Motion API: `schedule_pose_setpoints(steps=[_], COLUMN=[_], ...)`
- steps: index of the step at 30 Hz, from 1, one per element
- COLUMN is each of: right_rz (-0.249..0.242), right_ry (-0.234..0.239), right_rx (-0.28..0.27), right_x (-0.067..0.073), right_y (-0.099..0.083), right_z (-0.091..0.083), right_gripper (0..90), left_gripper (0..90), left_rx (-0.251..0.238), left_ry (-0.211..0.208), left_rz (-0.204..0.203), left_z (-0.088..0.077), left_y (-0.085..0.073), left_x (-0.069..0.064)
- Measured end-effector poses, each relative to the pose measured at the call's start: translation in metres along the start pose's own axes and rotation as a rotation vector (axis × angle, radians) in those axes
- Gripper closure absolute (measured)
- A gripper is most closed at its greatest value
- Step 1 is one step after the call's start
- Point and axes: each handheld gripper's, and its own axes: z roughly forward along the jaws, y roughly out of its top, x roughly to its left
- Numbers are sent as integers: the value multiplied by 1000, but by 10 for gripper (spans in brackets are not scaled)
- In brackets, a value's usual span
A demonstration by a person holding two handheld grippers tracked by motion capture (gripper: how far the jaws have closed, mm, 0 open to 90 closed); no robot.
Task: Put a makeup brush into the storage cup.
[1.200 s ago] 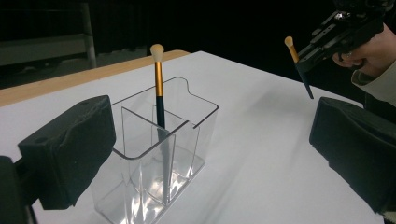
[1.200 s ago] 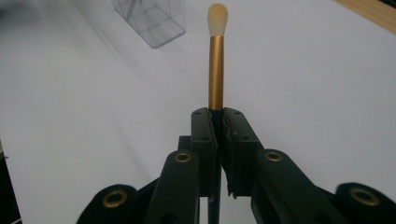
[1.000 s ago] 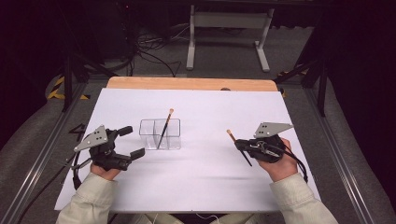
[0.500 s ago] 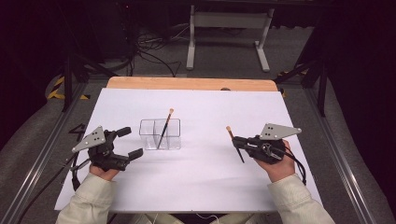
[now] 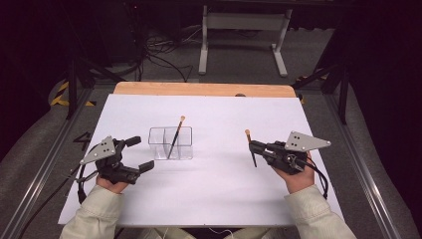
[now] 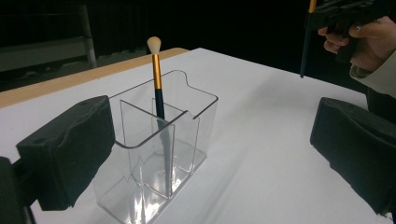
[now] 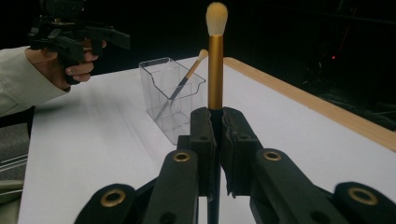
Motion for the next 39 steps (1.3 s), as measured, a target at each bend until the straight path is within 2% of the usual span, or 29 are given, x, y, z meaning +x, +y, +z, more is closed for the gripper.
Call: schedule_pose_setpoints(steps=[8, 12, 26, 39], right_rz=[1, 1, 2, 32], right_ry=[1, 19, 13, 33], right_rx=[-54, -94, -140, -170], right_x=[0, -1, -4, -6], right_y=[1, 3, 6, 16], right_z=[4, 6, 11, 31], right_gripper=[841, 840, 841, 840], left_gripper=[6, 6, 6, 6], left_rx=[5, 3, 7, 8], left_ry=[-6, -9, -21, -13], left_rz=[-6, -7, 1, -9], left_z=[1, 0, -1, -5], left_y=[0, -1, -3, -4], left_x=[0, -1, -1, -3])
